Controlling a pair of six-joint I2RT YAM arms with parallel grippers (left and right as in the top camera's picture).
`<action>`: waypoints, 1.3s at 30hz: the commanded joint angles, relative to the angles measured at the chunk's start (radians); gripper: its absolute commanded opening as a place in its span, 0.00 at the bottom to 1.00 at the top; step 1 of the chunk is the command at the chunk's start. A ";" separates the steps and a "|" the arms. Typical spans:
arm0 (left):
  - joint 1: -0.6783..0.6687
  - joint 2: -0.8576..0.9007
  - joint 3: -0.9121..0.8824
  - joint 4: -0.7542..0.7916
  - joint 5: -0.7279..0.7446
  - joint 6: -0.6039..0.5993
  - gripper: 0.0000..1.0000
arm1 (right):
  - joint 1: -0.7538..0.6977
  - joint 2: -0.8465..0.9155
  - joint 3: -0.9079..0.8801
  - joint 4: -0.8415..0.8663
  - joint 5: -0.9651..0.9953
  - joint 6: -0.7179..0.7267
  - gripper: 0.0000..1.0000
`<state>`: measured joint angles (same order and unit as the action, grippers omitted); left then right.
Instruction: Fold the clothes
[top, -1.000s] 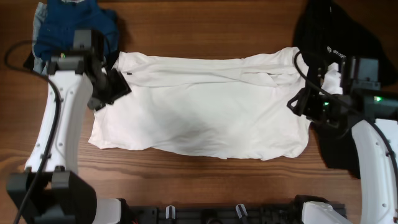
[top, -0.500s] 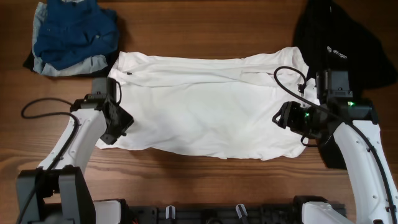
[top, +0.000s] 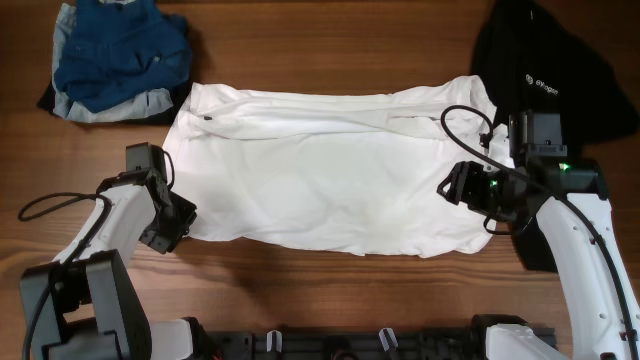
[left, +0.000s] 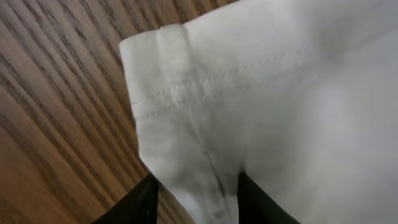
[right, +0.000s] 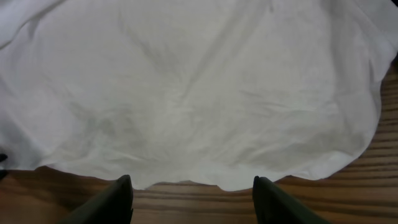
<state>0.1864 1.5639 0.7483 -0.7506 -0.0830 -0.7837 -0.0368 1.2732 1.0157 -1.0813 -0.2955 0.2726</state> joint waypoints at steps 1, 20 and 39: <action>0.006 0.080 -0.010 0.057 -0.032 -0.005 0.35 | 0.006 -0.003 -0.024 0.008 -0.009 0.008 0.63; 0.006 0.125 -0.010 0.180 -0.030 -0.006 0.04 | 0.092 -0.001 -0.283 0.046 -0.021 0.220 0.48; 0.006 0.125 -0.010 0.217 -0.031 -0.006 0.04 | 0.144 0.137 -0.420 0.324 0.059 0.310 0.50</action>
<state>0.1844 1.6196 0.7799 -0.5426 -0.0986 -0.7837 0.1024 1.4017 0.6025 -0.7742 -0.2714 0.5770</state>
